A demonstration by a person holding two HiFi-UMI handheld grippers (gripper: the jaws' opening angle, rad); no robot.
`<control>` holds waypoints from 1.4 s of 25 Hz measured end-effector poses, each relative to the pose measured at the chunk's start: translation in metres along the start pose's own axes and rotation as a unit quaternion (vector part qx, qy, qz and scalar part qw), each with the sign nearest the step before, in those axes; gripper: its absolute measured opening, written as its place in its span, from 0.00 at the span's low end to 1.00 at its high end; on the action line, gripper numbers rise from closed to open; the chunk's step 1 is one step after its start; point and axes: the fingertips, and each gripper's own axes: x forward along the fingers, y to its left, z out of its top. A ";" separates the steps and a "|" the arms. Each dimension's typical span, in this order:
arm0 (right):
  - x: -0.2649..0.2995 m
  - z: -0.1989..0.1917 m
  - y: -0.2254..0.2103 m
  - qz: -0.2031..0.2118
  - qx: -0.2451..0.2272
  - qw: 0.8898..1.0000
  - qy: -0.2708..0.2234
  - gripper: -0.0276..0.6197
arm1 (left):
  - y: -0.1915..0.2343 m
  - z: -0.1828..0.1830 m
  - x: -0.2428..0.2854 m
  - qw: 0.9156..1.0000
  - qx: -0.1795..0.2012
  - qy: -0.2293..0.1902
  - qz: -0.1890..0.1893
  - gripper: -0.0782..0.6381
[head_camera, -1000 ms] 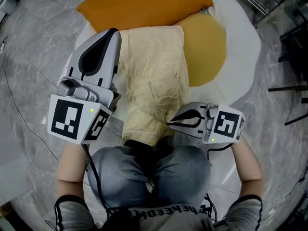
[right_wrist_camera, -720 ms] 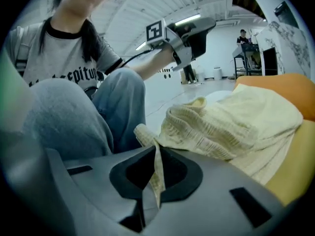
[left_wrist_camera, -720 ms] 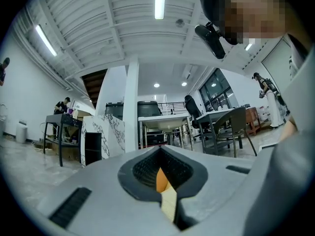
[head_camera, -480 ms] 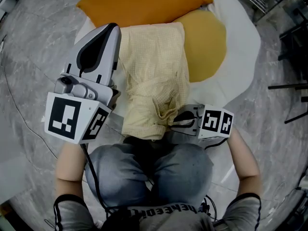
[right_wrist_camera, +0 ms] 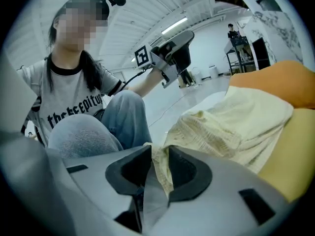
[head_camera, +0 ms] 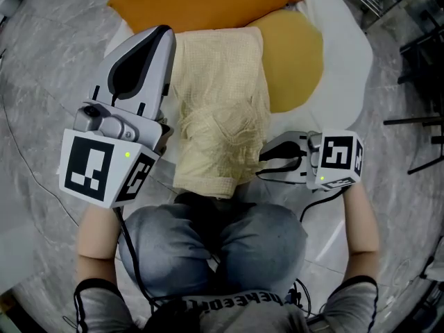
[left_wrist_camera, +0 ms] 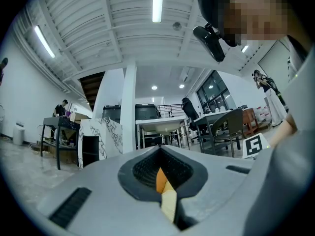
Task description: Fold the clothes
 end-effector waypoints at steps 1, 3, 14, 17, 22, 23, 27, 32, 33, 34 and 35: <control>-0.004 0.000 0.000 -0.001 -0.001 1.000 0.003 0.18 | 0.000 0.000 -0.001 1.000 0.002 -0.001 -0.001 0.11; -0.015 0.000 -0.002 -0.008 0.004 1.000 0.001 0.18 | -0.001 0.001 -0.003 1.000 0.004 -0.003 -0.001 0.11; -0.017 -0.003 -0.118 -0.178 0.219 0.955 -0.093 0.39 | -0.006 0.007 -0.008 1.000 0.001 -0.015 -0.005 0.11; -0.013 -0.003 -0.137 -0.210 0.236 0.943 -0.107 0.40 | -0.006 0.008 -0.012 1.000 0.007 -0.018 -0.006 0.11; 0.000 0.000 -0.140 -0.193 0.260 0.943 -0.081 0.31 | -0.005 0.008 -0.012 1.000 0.003 -0.019 -0.005 0.11; -0.003 0.002 -0.140 -0.196 0.260 0.942 -0.082 0.14 | -0.005 0.008 -0.012 1.000 0.003 -0.019 -0.006 0.11; -0.011 0.018 -0.126 -0.164 0.230 0.955 -0.095 0.07 | -0.004 0.005 -0.014 1.000 0.004 -0.019 -0.007 0.11; -0.018 0.039 -0.091 -0.137 0.141 0.978 -0.072 0.07 | -0.008 0.007 -0.011 1.000 0.006 -0.019 -0.013 0.11; -0.020 0.041 -0.087 -0.146 0.121 0.980 -0.063 0.07 | -0.008 0.007 -0.011 1.000 0.006 -0.019 -0.014 0.11; -0.023 0.043 -0.085 -0.155 0.102 0.981 -0.056 0.07 | -0.008 0.008 -0.011 1.000 0.006 -0.020 -0.014 0.11; -0.025 0.044 -0.083 -0.164 0.088 0.981 -0.049 0.07 | -0.008 0.008 -0.011 1.000 0.006 -0.020 -0.015 0.11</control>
